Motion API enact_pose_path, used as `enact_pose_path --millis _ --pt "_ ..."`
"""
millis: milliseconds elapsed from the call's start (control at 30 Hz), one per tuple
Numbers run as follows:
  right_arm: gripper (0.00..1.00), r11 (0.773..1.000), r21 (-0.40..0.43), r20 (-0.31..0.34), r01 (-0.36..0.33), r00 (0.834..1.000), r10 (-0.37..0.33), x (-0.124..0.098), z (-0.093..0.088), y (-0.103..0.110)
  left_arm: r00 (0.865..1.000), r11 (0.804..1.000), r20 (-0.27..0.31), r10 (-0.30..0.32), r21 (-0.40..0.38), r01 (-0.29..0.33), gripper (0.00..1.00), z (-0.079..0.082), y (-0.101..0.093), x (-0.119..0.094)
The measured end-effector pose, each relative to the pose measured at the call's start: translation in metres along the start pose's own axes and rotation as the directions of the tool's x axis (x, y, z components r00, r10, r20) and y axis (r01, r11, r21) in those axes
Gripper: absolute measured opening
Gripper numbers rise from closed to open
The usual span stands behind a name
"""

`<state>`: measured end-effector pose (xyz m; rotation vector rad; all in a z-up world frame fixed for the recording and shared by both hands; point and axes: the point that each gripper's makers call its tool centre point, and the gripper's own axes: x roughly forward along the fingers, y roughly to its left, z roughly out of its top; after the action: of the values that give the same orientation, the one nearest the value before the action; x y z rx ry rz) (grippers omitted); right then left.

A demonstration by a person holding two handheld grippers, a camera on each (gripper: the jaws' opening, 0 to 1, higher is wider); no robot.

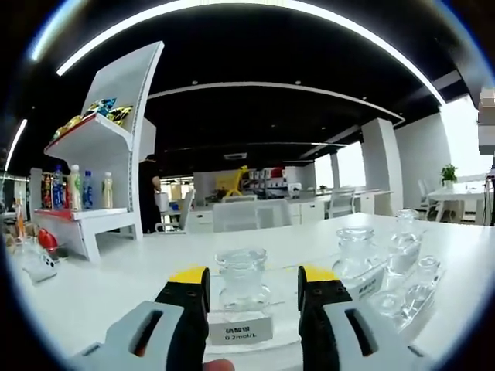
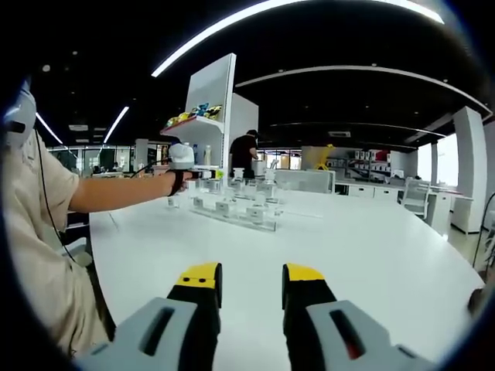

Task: Identify the label on the chemical reagent bottle, grasp the chemical reagent bottle, and place it in the designated position on the reagent rack

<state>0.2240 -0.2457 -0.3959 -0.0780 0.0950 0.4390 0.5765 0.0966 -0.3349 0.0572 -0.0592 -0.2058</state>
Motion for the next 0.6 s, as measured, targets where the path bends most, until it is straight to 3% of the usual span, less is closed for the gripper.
enact_pose_path --millis 267,600 --pt "0.31 1.0 -0.01 0.011 -0.003 1.0 0.003 -0.003 0.006 0.004 1.0 1.0 0.024 -0.01 0.013 0.01 0.51 0.016 0.0 -0.005" --pt "0.31 1.0 -0.017 0.032 0.001 0.999 0.0 -0.01 0.012 0.007 0.996 1.0 0.085 -0.03 0.004 0.03 0.51 0.055 -0.002 -0.022"
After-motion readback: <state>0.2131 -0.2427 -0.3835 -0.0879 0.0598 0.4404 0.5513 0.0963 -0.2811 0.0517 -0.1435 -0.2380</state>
